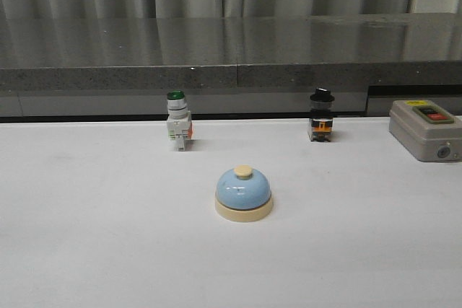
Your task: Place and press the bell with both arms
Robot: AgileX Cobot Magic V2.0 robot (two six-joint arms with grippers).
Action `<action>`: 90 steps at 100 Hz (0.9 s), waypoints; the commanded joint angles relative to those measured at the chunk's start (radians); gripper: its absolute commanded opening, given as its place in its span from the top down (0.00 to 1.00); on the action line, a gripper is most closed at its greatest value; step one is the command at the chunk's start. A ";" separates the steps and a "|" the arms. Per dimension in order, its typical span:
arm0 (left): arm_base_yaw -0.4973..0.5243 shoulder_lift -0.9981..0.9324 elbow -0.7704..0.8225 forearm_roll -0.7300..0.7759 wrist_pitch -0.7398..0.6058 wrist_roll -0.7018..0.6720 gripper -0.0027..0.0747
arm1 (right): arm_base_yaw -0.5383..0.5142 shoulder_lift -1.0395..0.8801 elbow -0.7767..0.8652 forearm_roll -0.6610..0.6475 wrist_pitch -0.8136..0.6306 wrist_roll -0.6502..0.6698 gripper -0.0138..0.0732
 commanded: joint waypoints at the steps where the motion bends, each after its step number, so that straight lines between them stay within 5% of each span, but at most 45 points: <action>1: 0.004 -0.029 0.042 0.002 -0.085 -0.009 0.99 | -0.006 0.000 -0.025 -0.008 -0.062 -0.002 0.91; 36: 0.004 -0.029 0.042 0.002 -0.085 -0.009 0.99 | -0.012 -0.070 0.045 -0.087 -0.179 -0.002 0.91; 90: 0.004 -0.029 0.042 0.002 -0.085 -0.009 0.99 | -0.164 -0.485 0.435 -0.085 -0.513 -0.002 0.91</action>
